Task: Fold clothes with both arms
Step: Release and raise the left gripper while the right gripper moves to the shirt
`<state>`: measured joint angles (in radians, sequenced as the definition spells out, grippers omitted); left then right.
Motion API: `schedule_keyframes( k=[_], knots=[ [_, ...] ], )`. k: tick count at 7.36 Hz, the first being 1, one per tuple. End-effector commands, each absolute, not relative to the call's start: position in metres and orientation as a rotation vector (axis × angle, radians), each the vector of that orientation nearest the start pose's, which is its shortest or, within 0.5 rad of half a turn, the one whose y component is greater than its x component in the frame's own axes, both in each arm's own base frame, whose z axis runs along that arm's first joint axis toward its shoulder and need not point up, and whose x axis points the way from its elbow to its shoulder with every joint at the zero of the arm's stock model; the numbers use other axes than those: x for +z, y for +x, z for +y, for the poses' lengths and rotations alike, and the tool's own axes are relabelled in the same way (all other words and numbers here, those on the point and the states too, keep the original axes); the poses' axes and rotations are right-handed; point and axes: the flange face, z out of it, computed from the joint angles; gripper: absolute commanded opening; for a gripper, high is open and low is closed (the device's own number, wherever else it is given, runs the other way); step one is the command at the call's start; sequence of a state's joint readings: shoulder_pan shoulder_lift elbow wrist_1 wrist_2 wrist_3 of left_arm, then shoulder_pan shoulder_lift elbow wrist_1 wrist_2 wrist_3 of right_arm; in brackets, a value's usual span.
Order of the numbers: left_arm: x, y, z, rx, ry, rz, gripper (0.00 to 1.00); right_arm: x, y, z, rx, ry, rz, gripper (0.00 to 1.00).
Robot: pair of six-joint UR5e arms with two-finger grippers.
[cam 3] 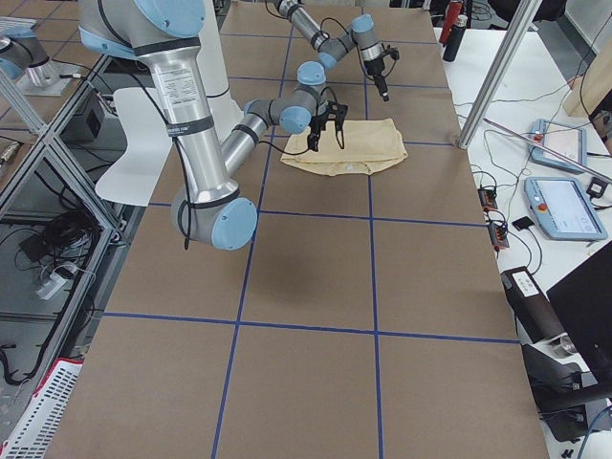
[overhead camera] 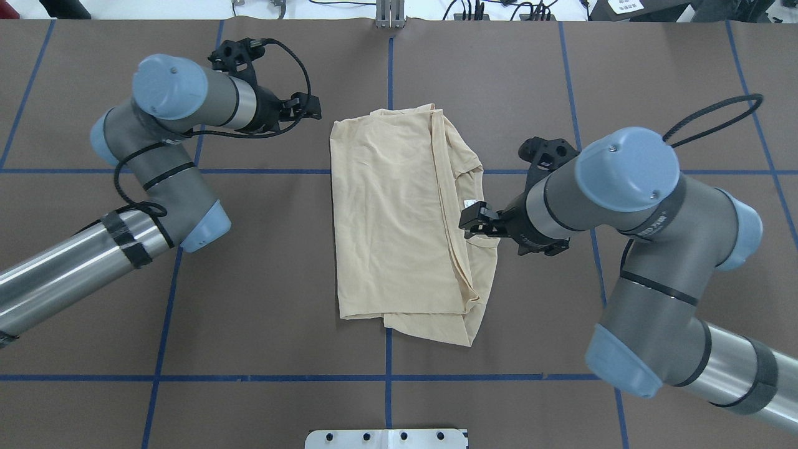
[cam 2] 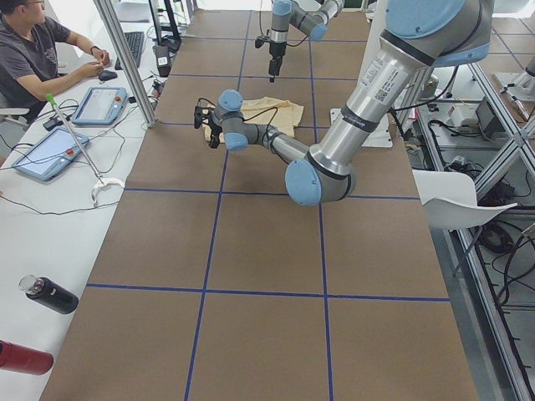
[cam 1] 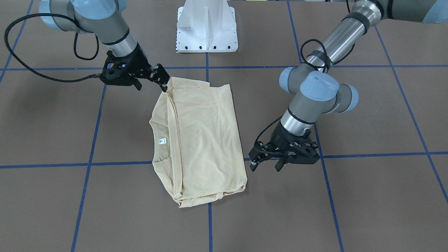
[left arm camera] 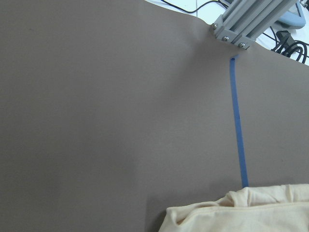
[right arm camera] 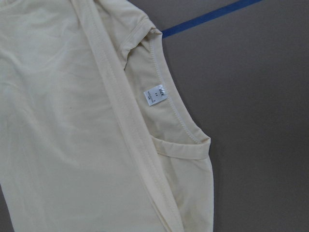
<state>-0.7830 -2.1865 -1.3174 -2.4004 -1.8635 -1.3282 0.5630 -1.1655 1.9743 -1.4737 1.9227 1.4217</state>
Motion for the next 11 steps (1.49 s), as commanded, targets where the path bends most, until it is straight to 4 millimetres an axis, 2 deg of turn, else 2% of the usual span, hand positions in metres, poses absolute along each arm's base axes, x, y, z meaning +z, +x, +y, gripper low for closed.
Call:
schedule_keyframes(
  k=[1, 2, 3, 4, 6, 11],
  knots=[
    [0.329, 0.401, -0.559, -0.262, 0.349, 1.104, 0.99, 0.238, -0.476, -0.373, 0.003, 0.142, -0.843, 1.0],
    [0.328, 0.38, -0.539, -0.218, 0.36, 1.061, 0.99, 0.25, -0.497, -0.367, -0.09, 0.181, -0.797, 1.0],
    [0.323, 0.368, -0.525, -0.205, 0.365, 1.056, 1.0, 0.264, -0.512, -0.358, -0.143, 0.202, -0.757, 1.0],
    [0.322, 0.368, -0.524, -0.202, 0.366, 1.057, 1.0, 0.279, -0.523, -0.359, -0.163, 0.192, -0.728, 1.0],
    [0.321, 0.37, -0.524, -0.203, 0.364, 1.059, 1.0, 0.293, -0.53, -0.361, -0.24, 0.202, -0.694, 1.0],
    [0.317, 0.373, -0.525, -0.211, 0.358, 1.066, 1.0, 0.308, -0.537, -0.356, -0.252, 0.173, -0.667, 1.0]
  ],
)
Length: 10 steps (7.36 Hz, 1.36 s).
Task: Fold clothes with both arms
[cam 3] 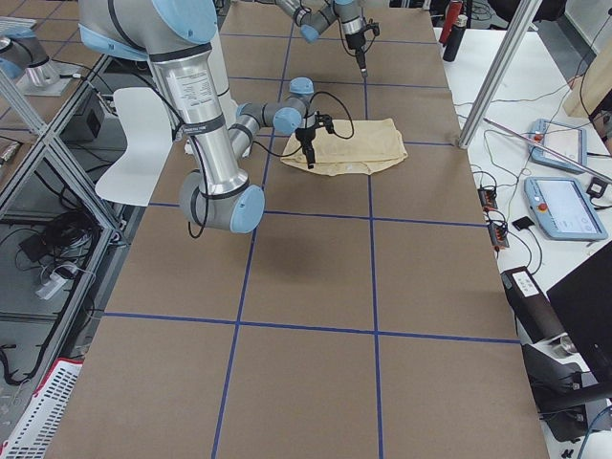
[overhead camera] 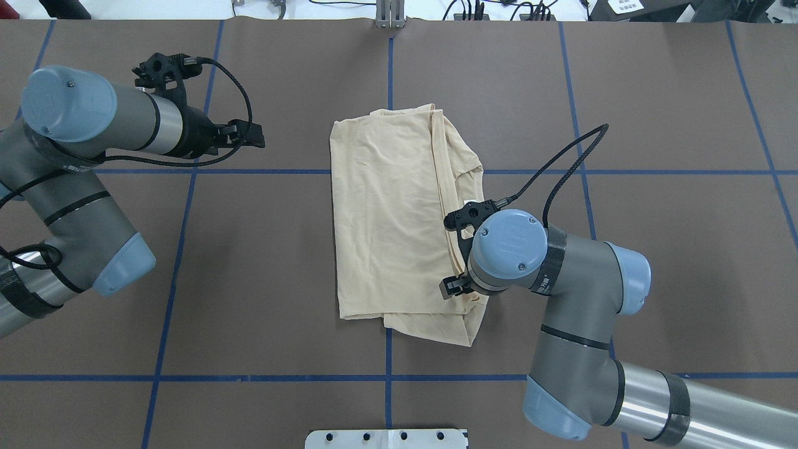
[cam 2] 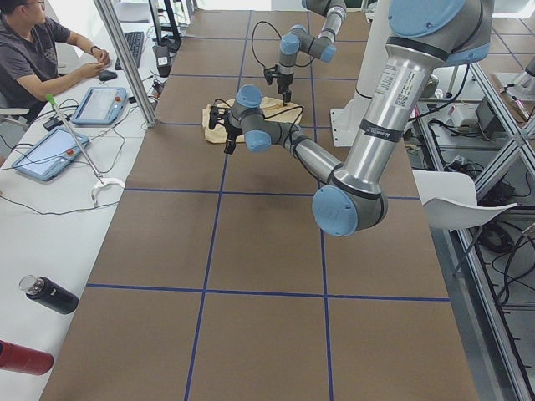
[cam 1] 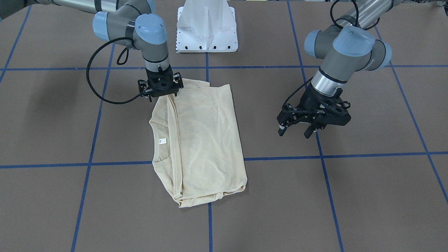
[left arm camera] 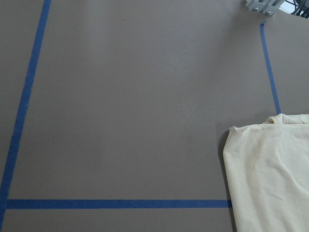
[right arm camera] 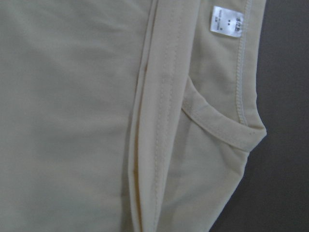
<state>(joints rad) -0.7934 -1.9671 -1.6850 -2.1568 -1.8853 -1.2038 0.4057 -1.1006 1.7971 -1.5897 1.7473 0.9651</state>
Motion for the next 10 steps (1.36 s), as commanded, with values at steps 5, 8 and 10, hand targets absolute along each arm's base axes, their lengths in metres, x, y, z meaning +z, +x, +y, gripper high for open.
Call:
schedule_keyframes(
  k=[5, 8, 10],
  knots=[
    [0.307, 0.381, -0.524, -0.234, 0.342, 1.093, 1.0, 0.334, -0.528, -0.356, -0.247, 0.151, -0.633, 1.0],
    [0.307, 0.382, -0.524, -0.234, 0.342, 1.091, 1.0, 0.348, -0.514, -0.364, -0.25, 0.154, -0.613, 1.0],
    [0.306, 0.384, -0.523, -0.231, 0.338, 1.093, 1.0, 0.339, -0.499, -0.385, -0.231, 0.139, -0.645, 1.0]
  ],
)
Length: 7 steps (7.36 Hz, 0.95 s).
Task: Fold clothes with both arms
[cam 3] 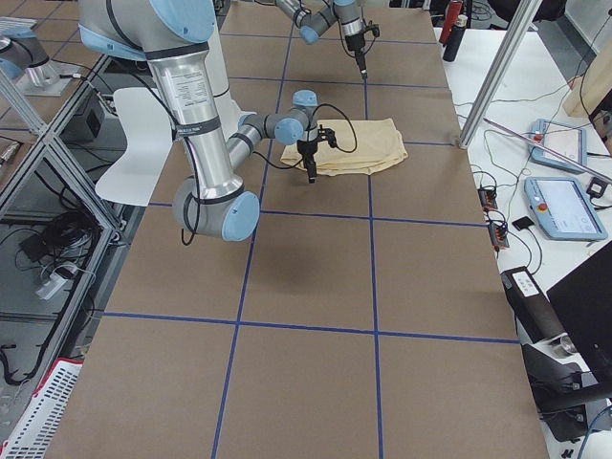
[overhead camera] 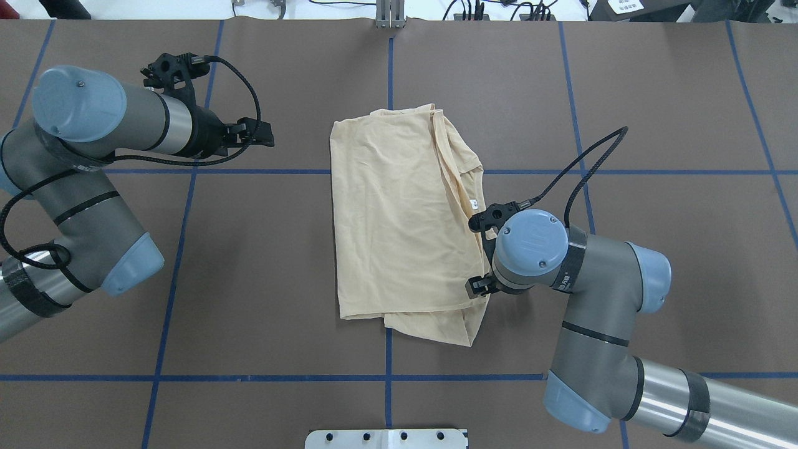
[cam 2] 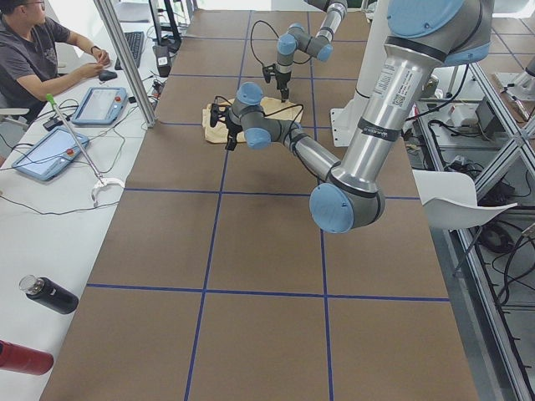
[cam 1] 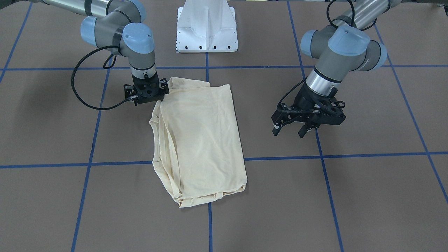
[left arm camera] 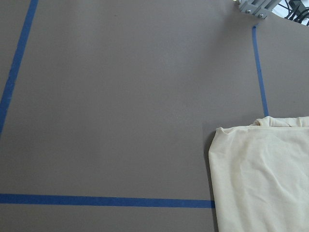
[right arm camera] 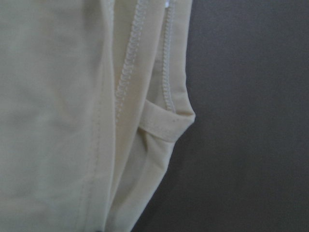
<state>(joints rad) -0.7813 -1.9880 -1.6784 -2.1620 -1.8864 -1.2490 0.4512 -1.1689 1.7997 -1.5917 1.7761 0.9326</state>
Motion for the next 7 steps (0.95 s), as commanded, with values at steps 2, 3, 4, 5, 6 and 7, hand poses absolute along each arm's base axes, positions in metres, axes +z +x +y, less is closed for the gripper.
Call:
schedule_keyframes(
  k=[2, 3, 4, 5, 6, 7],
  knots=[
    [0.304, 0.383, -0.523, -0.229, 0.341, 1.095, 1.0, 0.297, -0.494, -0.414, -0.202, 0.197, -0.701, 1.0],
    [0.305, 0.384, -0.523, -0.23, 0.34, 1.094, 1.0, 0.281, -0.492, -0.434, -0.191, 0.225, -0.709, 1.0],
    [0.305, 0.384, -0.523, -0.23, 0.34, 1.093, 1.0, 0.274, -0.513, -0.454, -0.176, 0.232, -0.699, 1.0],
    [0.305, 0.384, -0.523, -0.23, 0.342, 1.094, 1.0, 0.278, -0.536, -0.472, -0.172, 0.251, -0.713, 1.0],
    [0.305, 0.384, -0.523, -0.228, 0.343, 1.097, 1.0, 0.293, -0.553, -0.493, -0.153, 0.306, -0.71, 1.0],
    [0.298, 0.386, -0.524, -0.226, 0.348, 1.104, 1.0, 0.31, -0.556, -0.504, -0.152, 0.315, -0.691, 1.0]
  ],
)
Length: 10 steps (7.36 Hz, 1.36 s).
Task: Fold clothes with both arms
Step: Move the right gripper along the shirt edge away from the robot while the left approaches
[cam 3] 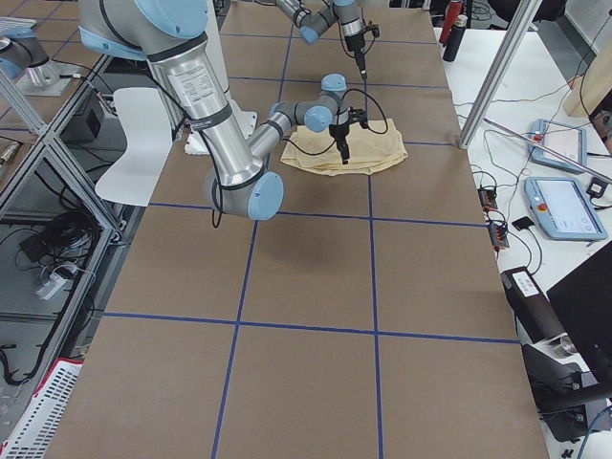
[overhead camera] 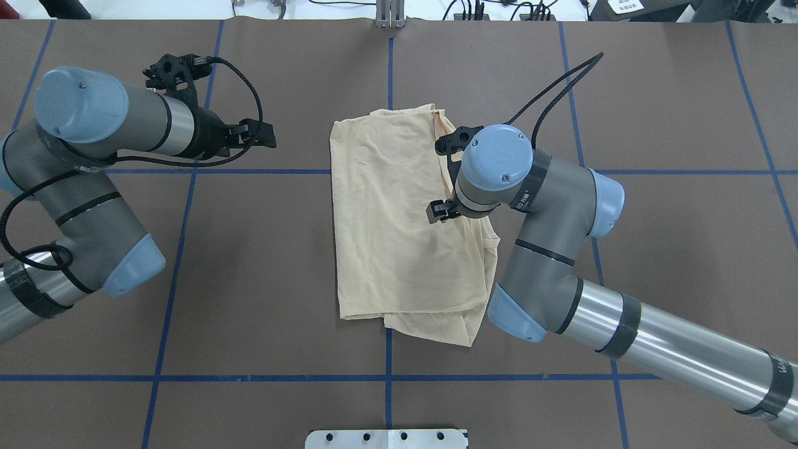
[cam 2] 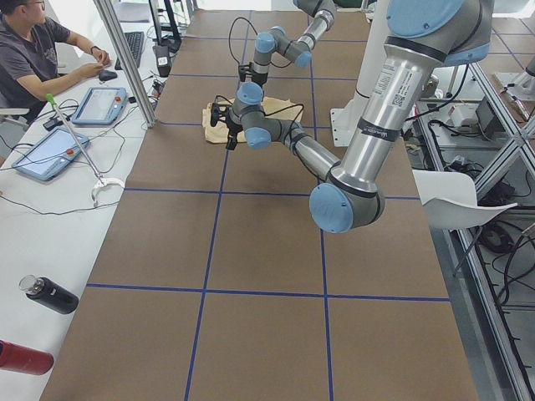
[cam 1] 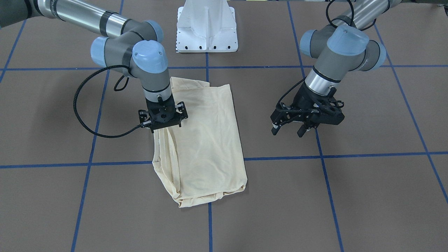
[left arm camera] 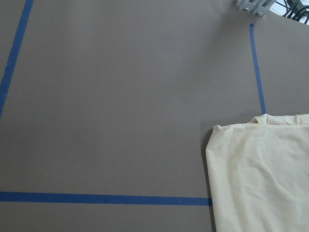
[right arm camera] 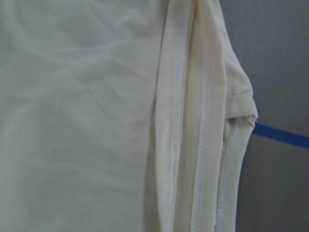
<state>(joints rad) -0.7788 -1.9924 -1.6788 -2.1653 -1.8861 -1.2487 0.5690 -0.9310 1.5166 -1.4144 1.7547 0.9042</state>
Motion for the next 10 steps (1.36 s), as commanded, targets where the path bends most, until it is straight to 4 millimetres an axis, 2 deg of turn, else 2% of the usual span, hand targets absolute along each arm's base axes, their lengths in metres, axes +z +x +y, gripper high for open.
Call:
schedule_keyframes(
  k=[1, 4, 6, 8, 9, 10],
  knots=[
    [0.301, 0.388, -0.526, -0.227, 0.345, 1.099, 1.0, 0.311, -0.548, -0.513, -0.163, 0.33, -0.681, 1.0],
    [0.301, 0.391, -0.526, -0.225, 0.343, 1.1, 1.0, 0.322, -0.533, -0.528, -0.175, 0.334, -0.657, 1.0],
    [0.299, 0.394, -0.525, -0.22, 0.342, 1.103, 1.0, 0.334, -0.53, -0.534, -0.174, 0.323, -0.639, 1.0],
    [0.298, 0.394, -0.525, -0.221, 0.341, 1.103, 1.0, 0.348, -0.507, -0.551, -0.185, 0.318, -0.629, 1.0],
    [0.298, 0.394, -0.525, -0.22, 0.342, 1.103, 1.0, 0.347, -0.494, -0.562, -0.18, 0.301, -0.651, 1.0],
    [0.298, 0.395, -0.525, -0.22, 0.34, 1.103, 1.0, 0.339, -0.487, -0.564, -0.186, 0.28, -0.694, 1.0]
  ],
)
